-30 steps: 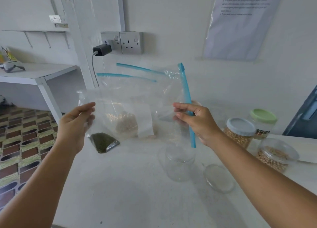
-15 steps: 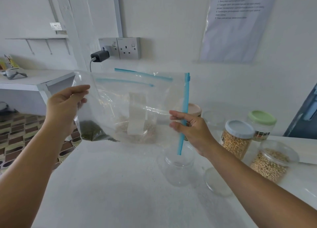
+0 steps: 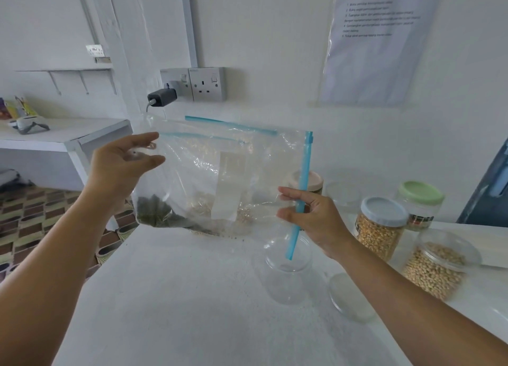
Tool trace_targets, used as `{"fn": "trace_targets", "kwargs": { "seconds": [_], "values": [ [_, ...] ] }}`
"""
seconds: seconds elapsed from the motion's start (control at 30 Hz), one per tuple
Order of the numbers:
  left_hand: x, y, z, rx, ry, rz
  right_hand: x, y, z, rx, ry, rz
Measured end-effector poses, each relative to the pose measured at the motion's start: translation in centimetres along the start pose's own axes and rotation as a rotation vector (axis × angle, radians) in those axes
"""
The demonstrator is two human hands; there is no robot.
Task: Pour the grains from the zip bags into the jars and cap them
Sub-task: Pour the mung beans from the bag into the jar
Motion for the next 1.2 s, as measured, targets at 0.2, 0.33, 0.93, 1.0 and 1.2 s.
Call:
{"fn": "trace_targets", "kwargs": {
  "seconds": [0.2, 0.33, 0.93, 1.0, 1.2],
  "values": [
    [0.5, -0.1, -1.9, 0.021, 0.062, -0.008, 0.1, -0.2, 0.4, -0.025, -0.04, -0.002],
    [1.2, 0.0, -2.8, -0.008, 0.074, -0.01, -0.1, -0.3, 0.5, -0.037, -0.064, -0.012],
    [1.9, 1.8, -5.7, -0.058, 0.192, 0.041, -0.8, -0.9, -1.1, -0.045, -0.096, -0.028],
    [1.9, 2.0, -6.1, -0.055, 0.202, 0.043, -0.9, -0.9, -1.3, -0.059, -0.101, -0.031],
    [1.7, 2.5, -7.1, -0.046, 0.242, 0.059, -1.0, -0.8, -1.2, -0.068, -0.103, -0.038]
  ]
}}
Point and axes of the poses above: each hand's wrist, its own x-axis towards the middle knuckle, its own y-axis out of the palm, z = x × y, the point moved 10 cm from there along x, towards the middle knuckle, and after that the axes turned 1 degree about z, right-handed, at the moved point
